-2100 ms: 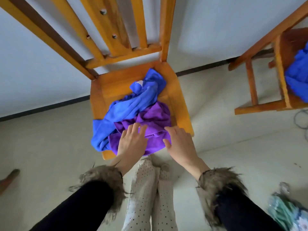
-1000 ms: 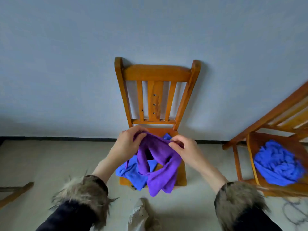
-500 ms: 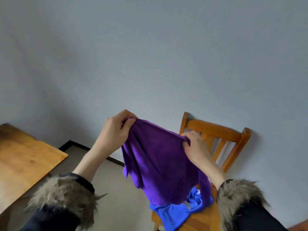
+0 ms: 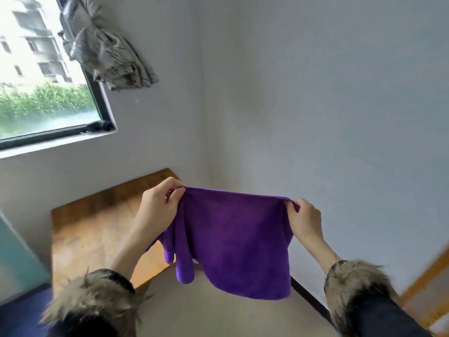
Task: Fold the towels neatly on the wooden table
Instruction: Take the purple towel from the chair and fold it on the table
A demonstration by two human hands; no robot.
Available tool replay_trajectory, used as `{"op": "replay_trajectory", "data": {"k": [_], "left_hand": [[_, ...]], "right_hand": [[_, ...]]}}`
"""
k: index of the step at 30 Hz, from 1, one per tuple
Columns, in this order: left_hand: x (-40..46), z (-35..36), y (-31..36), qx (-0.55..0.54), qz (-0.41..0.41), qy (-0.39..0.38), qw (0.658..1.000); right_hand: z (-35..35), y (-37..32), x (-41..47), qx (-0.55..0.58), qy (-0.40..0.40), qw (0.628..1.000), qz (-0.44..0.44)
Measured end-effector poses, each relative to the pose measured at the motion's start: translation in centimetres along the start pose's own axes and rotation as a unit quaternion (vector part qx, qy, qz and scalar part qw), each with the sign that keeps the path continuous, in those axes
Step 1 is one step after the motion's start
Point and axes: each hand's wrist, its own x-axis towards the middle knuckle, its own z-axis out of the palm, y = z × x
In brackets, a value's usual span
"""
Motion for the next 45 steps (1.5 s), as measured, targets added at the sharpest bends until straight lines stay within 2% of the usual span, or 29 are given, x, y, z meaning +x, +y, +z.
{"op": "replay_trajectory", "data": {"k": [5,14,18,23,30,37,45], "left_hand": [[1.2,-5.3,-7.5,0.077,-0.070,0.096,0.990],[4.1,-9.8,-18.2,0.144,-0.222,0.171,0.949],[4.0,-10.3,-22.0,0.154,-0.295,0.195,0.923],[3.6,-10.4,-26.3,0.171,-0.348,0.171,0.906],[6.5,-11.7,-33.9,0.158,-0.405,0.132,0.891],[12.9,-12.3,-44.8,0.145,-0.419,0.097,0.891],[17.3,-9.4,-55.1,0.184,-0.431,0.030,0.883]], "right_hand": [[7.0,-5.1,2.7,-0.014,-0.108,0.992,-0.066],[19.7,-12.1,8.8,0.072,-0.285,0.951,-0.099],[24.8,-13.4,10.9,0.058,-0.351,0.929,-0.105],[29.8,-14.0,12.3,0.007,-0.397,0.908,-0.130],[38.9,-16.4,15.0,-0.066,-0.411,0.901,-0.123],[49.3,-20.6,18.5,-0.101,-0.385,0.909,-0.125],[58.5,-20.2,22.4,-0.153,-0.380,0.903,-0.132]]}}
